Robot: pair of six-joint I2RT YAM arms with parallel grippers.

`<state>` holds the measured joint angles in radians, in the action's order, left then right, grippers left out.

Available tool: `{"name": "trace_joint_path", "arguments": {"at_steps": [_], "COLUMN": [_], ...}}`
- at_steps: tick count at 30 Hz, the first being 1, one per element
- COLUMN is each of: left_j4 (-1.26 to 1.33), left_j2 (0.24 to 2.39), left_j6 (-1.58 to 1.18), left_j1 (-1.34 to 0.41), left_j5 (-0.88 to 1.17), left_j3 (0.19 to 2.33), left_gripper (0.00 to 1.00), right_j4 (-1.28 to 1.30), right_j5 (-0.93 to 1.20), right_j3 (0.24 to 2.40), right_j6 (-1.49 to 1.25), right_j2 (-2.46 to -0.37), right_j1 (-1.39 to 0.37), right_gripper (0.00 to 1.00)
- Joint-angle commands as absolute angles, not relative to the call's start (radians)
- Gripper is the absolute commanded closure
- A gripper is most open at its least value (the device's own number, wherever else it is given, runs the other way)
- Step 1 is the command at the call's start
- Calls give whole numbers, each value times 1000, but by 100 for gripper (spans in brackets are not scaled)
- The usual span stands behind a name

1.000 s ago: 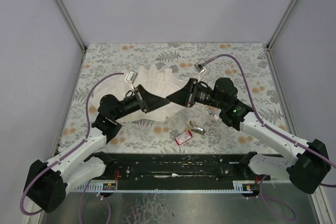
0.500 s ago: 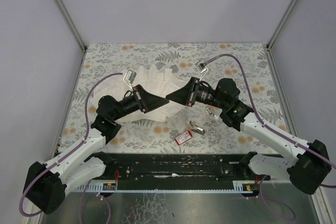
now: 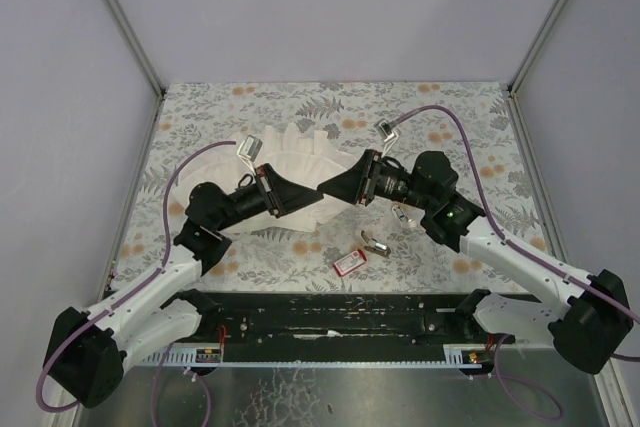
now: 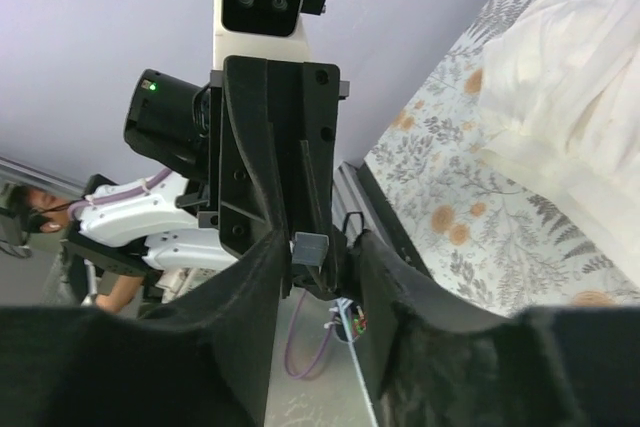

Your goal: Load the staples into the stapler

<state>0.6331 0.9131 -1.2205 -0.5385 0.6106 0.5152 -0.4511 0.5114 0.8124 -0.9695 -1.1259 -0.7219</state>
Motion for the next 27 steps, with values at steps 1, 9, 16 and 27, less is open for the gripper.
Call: {"name": "trace_joint_path", "arguments": {"at_steps": [1,9,16,27], "left_j4": [554,10,-303,-432], "left_j2": [898,901,1077,1383], "left_j6": [-1134,-798,-605,-535], "left_j1": [-542,-560,-747,-943], "left_j5": [593,500,201,-84], "left_j3": [529,598,677,778], "left_gripper": [88,92,94,95], "right_j4": [-350,-111,-51,-36], "right_j5": [475,314,248,219], "right_j3": [829,857,783,712], "right_j6": [-880,-700,-652,-642], "right_j2": [-1067,-983,-946,-910], "right_j1": [-721,-708,-707,-707], "right_gripper": [49,33,32,32]}}
